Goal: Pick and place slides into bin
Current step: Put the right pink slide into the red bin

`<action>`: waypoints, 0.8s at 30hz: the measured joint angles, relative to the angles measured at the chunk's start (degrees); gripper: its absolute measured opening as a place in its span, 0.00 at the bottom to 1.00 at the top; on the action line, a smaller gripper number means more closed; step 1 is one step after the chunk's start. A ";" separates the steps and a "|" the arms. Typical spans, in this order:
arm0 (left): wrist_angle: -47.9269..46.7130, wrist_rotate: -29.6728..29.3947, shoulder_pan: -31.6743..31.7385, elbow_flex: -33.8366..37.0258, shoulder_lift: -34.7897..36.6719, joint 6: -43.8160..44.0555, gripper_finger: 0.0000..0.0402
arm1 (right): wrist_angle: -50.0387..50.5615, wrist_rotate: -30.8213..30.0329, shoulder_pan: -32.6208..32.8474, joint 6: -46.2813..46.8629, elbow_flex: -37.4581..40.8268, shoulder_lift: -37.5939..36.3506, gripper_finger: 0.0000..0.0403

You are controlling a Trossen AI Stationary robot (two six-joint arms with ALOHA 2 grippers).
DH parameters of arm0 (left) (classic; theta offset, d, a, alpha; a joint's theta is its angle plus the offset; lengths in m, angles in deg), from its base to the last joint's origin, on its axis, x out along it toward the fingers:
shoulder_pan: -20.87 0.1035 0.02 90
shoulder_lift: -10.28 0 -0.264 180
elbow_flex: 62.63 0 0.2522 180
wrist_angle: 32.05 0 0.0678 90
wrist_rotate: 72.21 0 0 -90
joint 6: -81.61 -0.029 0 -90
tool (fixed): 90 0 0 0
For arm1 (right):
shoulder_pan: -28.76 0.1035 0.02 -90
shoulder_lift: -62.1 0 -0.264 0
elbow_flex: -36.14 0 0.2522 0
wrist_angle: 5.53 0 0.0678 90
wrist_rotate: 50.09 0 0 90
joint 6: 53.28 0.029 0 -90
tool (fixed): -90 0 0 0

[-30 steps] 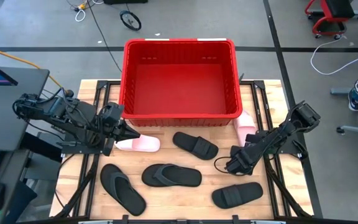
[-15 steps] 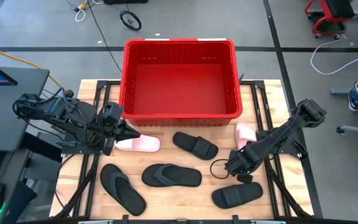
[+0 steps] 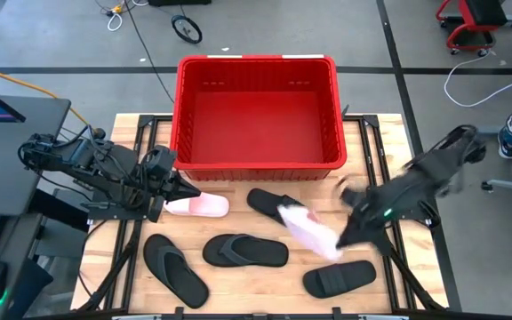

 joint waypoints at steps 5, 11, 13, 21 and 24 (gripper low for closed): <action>-0.02 -0.02 0.00 0.00 0.00 -0.73 0.06 | 0.51 -20.31 -1.19 -22.56 -11.06 -1.10 0.02; -0.02 -0.02 0.00 0.00 0.00 -0.96 0.03 | 6.80 -44.58 -9.14 -44.60 -17.38 2.53 0.02; -0.02 -0.06 0.00 0.00 0.00 -0.97 0.02 | 10.13 -48.76 -14.01 -51.50 -17.19 4.33 0.02; -0.04 -0.66 0.00 0.00 0.00 -1.02 0.04 | 28.05 -35.78 -37.29 -50.69 -16.54 15.46 0.02; -0.04 -0.66 0.00 0.00 0.00 -1.02 0.04 | 31.14 -30.19 -44.41 -50.22 -16.45 21.59 0.02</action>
